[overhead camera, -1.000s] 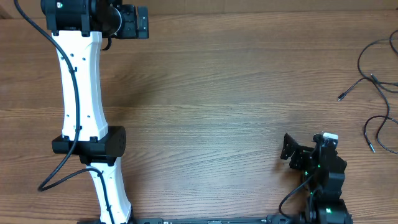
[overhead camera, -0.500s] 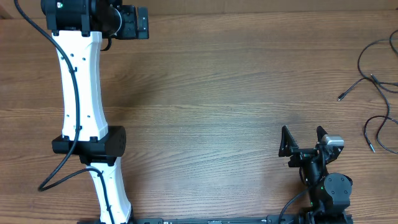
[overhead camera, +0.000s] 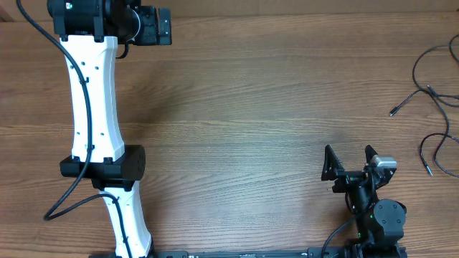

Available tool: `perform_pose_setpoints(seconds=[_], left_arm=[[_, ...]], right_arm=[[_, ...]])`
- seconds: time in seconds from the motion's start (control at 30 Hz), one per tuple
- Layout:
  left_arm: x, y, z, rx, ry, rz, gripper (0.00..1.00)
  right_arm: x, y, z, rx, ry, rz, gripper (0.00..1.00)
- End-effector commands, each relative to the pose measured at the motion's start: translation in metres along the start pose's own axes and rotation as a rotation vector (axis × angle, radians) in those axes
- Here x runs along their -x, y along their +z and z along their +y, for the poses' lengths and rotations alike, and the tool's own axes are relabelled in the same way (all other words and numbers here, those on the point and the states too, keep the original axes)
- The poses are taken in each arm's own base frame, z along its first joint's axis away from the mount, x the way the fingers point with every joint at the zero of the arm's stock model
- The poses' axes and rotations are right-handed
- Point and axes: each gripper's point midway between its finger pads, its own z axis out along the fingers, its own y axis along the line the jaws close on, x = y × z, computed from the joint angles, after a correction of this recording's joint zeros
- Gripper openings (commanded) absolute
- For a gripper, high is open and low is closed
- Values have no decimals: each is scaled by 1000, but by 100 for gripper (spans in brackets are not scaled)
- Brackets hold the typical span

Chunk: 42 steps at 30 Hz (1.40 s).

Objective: Untangle cables

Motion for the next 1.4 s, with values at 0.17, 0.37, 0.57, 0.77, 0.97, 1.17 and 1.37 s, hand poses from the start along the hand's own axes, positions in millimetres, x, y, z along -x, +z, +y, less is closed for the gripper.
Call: perform_pose_setpoints(seconds=[0.17, 0.37, 0.57, 0.77, 0.97, 1.17, 1.37], left_arm=[[3, -13, -3, -11, -11, -32, 100], [0, -13, 1, 8, -4, -22, 100], [30, -16, 0, 15, 96, -144, 99], [61, -53, -9, -10, 207, -325, 100], [56, -91, 9, 10, 180, -405, 100], [6, -113, 29, 43, 161, -367, 100], [-52, -124, 29, 50, 201, -347, 99]], right_arm=[[5, -1, 1, 4, -5, -18, 100], [5, -1, 1, 4, -5, -18, 100], [5, -1, 1, 4, -5, -18, 100], [5, -1, 2, 4, -5, -18, 100], [5, -1, 1, 4, -5, -18, 100], [5, -1, 1, 4, -6, -18, 100], [5, -1, 1, 4, -5, -18, 100]])
